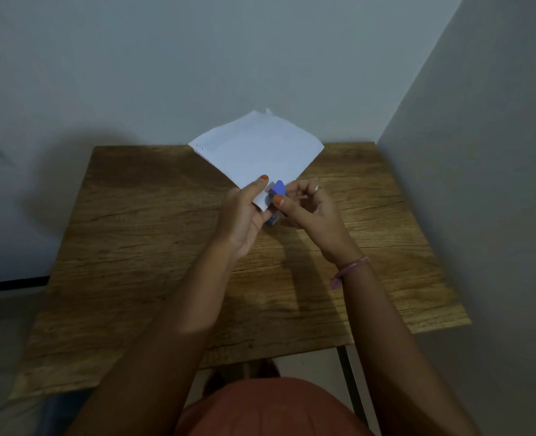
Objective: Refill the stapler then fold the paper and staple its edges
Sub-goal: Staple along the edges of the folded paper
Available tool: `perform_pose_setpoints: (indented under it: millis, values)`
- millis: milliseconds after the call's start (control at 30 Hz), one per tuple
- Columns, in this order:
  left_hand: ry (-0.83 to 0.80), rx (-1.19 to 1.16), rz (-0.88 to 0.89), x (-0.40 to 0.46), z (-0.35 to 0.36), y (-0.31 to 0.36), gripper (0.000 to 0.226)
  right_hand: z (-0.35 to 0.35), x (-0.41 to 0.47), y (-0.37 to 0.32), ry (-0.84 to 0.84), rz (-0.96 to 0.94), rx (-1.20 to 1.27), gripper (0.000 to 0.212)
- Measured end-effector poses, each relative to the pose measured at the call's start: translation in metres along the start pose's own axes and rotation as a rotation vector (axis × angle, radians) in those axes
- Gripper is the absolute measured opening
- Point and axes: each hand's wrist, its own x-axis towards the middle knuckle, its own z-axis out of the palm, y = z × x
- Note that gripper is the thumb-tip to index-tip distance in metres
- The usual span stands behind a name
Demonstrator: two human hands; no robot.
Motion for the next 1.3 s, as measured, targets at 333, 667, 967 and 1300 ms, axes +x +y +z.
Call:
perform_pose_setpoints:
  millis: [333, 667, 967, 1300]
  values:
    - [-0.092, 0.206, -0.003, -0.003, -0.001, 0.001, 0.017, -0.002, -0.002, 0.005, -0.078, 0.236, 0.24, 0.069]
    - [-0.112, 0.391, 0.031, -0.003, 0.001, 0.0, 0.015, 0.0, -0.005, -0.002, -0.125, 0.227, 0.187, 0.07]
    - [-0.272, 0.298, 0.042, -0.003, 0.004, 0.003, 0.023, -0.001, -0.004, -0.003, -0.116, 0.224, 0.317, 0.072]
    - [-0.226, 0.203, 0.075, -0.01, 0.01, -0.012, 0.022, 0.002, -0.002, -0.006, -0.12, 0.256, 0.499, 0.038]
